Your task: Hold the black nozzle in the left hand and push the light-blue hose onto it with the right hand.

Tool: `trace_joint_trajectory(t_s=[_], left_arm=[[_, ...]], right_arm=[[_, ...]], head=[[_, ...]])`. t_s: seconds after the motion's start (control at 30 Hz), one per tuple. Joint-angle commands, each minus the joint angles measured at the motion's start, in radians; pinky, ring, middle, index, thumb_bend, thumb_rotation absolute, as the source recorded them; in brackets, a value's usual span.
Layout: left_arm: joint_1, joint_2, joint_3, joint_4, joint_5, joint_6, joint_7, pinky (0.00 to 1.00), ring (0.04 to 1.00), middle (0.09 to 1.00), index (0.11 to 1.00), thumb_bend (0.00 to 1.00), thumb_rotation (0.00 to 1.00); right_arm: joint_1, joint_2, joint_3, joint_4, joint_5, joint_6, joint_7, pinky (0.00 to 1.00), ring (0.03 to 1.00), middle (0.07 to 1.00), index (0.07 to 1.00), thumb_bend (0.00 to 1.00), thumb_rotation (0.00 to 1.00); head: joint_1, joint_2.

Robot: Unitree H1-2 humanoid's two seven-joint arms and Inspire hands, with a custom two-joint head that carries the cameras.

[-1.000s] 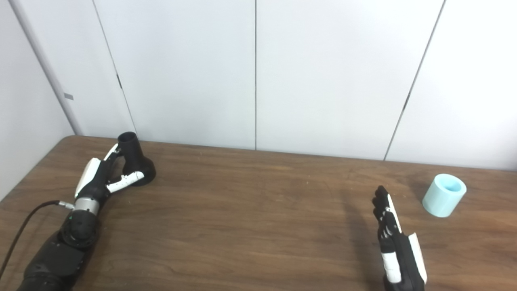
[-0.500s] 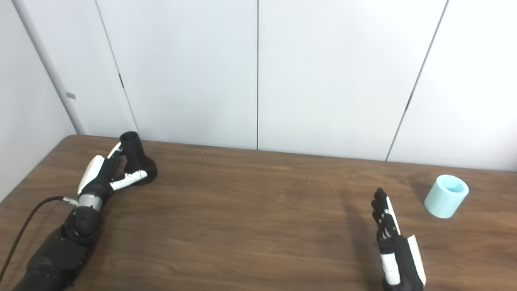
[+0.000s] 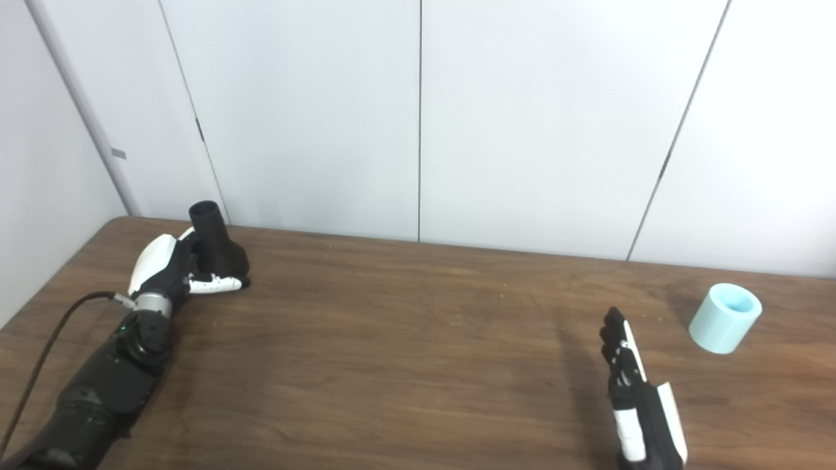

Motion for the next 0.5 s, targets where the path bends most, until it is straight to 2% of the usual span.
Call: trace_joint_trajectory(t_s=[0.0, 0.27, 0.47], left_arm=[[-0.025, 0.008, -0.018, 0.018, 0.009, 0.022, -0.029, 0.88, 0.809, 0.792, 0.830, 0.83, 0.27], [-0.024, 0.006, -0.028, 0.030, -0.002, 0.017, -0.033, 0.88, 0.810, 0.791, 0.838, 0.81, 0.25], [-0.015, 0.005, -0.032, 0.039, -0.013, -0.033, -0.041, 0.86, 0.801, 0.784, 0.836, 0.81, 0.25]], right_arm=[[0.044, 0.024, 0.013, 0.018, 0.000, 0.001, -0.012, 1.00, 1.000, 1.000, 1.000, 0.69, 1.00], [0.046, 0.023, 0.010, 0.008, 0.001, 0.010, -0.011, 1.00, 1.000, 1.000, 1.000, 0.69, 1.00], [0.046, 0.024, 0.011, -0.002, 0.000, 0.019, -0.011, 1.00, 1.000, 1.000, 1.000, 0.69, 1.00]], head=[[0.000, 0.002], [-0.002, 0.010], [-0.004, 0.016]])
